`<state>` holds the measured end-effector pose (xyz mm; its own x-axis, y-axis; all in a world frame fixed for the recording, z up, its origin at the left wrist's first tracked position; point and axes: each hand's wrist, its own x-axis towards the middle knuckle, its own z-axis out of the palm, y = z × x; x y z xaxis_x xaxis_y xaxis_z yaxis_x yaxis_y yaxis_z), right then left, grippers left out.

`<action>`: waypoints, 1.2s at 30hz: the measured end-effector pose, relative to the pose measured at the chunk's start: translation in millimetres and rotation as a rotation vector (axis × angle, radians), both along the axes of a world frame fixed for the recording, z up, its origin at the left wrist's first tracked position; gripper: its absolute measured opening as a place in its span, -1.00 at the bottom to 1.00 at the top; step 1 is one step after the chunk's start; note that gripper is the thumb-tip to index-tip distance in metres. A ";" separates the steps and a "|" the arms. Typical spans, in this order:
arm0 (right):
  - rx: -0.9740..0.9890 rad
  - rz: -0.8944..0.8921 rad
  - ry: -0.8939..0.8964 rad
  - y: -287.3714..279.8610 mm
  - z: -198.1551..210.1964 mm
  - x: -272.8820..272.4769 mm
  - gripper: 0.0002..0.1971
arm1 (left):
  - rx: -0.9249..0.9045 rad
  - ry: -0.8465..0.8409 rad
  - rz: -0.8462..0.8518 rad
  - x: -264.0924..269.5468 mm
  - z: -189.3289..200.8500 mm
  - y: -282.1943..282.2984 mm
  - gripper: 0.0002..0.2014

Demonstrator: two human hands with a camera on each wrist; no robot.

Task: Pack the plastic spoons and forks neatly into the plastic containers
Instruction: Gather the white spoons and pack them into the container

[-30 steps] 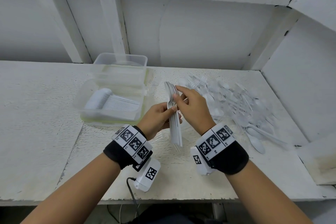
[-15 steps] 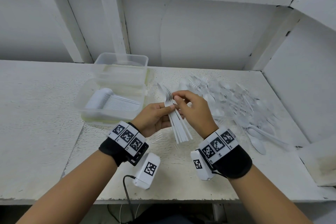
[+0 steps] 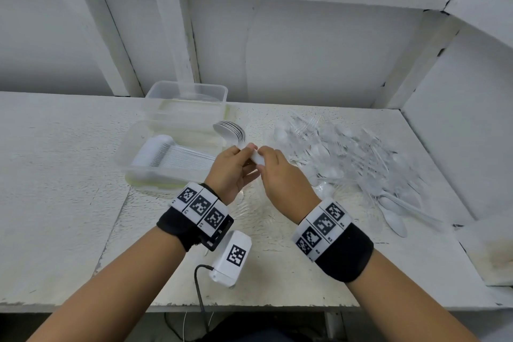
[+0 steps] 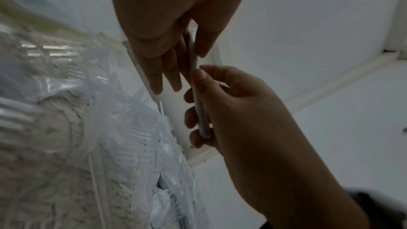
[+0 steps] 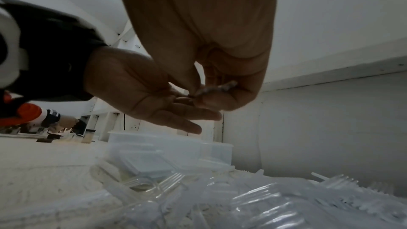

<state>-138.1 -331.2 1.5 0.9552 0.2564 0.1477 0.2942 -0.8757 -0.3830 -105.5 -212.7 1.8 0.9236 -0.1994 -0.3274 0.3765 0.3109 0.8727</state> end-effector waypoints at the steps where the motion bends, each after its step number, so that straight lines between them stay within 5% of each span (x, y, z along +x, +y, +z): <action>1: 0.040 0.011 0.003 0.4 1.3 1.3 -0.61 | 0.020 -0.018 -0.016 0.5 1.3 2.1 -0.81; 10: 0.632 -0.122 0.267 -7.4 23.7 17.8 -0.73 | 0.230 -0.102 -0.087 14.6 21.8 34.5 -0.67; 15: 0.934 -0.089 0.508 -12.3 32.7 28.5 -0.73 | 0.138 -0.193 -0.093 28.5 31.2 62.6 -0.53; 25: 0.760 -0.003 0.606 9.9 31.3 54.1 -0.66 | 0.062 -0.188 -0.017 46.7 35.3 85.9 -0.83; 31: 0.191 0.098 0.206 29.3 24.5 68.1 -0.68 | 0.121 -0.144 0.060 56.8 28.2 99.5 -0.88; 36: 0.056 0.165 0.051 46.4 17.7 92.1 -0.63 | 0.216 -0.118 0.076 69.3 26.6 113.1 -0.83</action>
